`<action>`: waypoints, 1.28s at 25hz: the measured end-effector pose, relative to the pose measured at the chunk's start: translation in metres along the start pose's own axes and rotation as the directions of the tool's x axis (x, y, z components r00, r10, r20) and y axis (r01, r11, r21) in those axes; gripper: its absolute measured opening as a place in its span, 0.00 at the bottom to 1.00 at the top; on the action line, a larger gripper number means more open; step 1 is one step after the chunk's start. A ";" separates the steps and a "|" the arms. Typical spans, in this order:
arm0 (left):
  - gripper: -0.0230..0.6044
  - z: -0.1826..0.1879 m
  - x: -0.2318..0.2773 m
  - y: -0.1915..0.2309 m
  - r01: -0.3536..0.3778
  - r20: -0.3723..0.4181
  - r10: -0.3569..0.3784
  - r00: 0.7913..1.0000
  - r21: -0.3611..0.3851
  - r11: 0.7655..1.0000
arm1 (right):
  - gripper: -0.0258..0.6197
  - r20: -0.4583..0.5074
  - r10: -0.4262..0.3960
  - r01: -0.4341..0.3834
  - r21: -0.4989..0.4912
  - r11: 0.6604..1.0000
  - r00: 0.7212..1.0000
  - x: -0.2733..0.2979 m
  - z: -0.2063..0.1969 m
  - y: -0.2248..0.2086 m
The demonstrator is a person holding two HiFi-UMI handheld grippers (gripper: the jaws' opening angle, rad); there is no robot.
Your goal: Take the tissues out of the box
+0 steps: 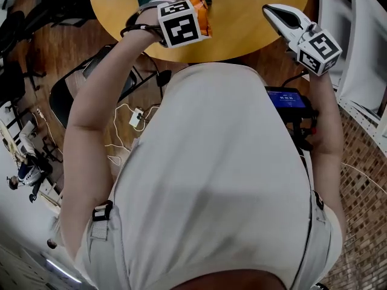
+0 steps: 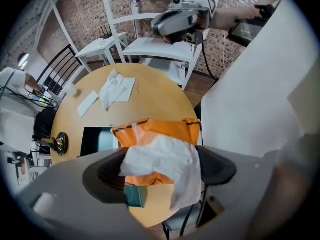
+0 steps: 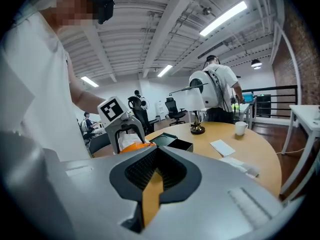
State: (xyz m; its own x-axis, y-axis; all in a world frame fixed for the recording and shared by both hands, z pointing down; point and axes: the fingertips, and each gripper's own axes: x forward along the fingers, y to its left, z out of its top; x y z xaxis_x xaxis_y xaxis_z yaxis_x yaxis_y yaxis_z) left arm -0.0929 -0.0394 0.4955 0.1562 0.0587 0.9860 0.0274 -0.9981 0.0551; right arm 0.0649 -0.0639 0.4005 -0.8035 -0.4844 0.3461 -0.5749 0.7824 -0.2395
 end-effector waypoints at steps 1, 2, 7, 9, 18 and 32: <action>0.71 0.000 0.005 -0.008 0.006 -0.004 -0.006 1.000 0.000 1.000 | 0.04 -0.004 0.004 -0.004 -0.003 1.000 1.000 0.001 -0.001 0.001; 0.71 0.001 0.011 -0.015 0.011 -0.007 -0.011 1.000 -0.001 1.000 | 0.04 -0.007 0.008 -0.008 -0.003 1.000 1.000 0.003 -0.001 0.002; 0.71 -0.002 0.046 -0.041 0.007 -0.045 -0.007 0.999 0.008 1.000 | 0.04 -0.024 0.027 -0.027 -0.003 1.000 0.999 0.006 -0.008 0.008; 0.71 -0.005 0.064 -0.044 0.003 -0.064 -0.002 0.998 0.013 1.000 | 0.04 -0.032 0.029 -0.029 -0.005 1.000 0.999 0.006 -0.009 0.009; 0.69 -0.018 0.126 -0.048 0.028 -0.113 -0.030 0.993 -0.020 0.999 | 0.04 -0.041 0.020 -0.021 -0.021 1.000 0.999 -0.003 -0.012 0.016; 0.81 -0.021 0.091 -0.052 0.016 -0.024 -0.017 1.000 -0.039 0.999 | 0.04 -0.034 0.031 -0.033 -0.047 0.998 0.999 0.009 -0.003 0.011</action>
State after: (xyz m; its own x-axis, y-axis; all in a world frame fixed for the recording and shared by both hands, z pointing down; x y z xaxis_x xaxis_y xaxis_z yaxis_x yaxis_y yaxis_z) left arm -0.1005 0.0176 0.5860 0.1324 0.0749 0.9884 -0.0090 -0.9970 0.0767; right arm 0.0521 -0.0584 0.4036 -0.8155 -0.4462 0.3686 -0.5402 0.8153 -0.2082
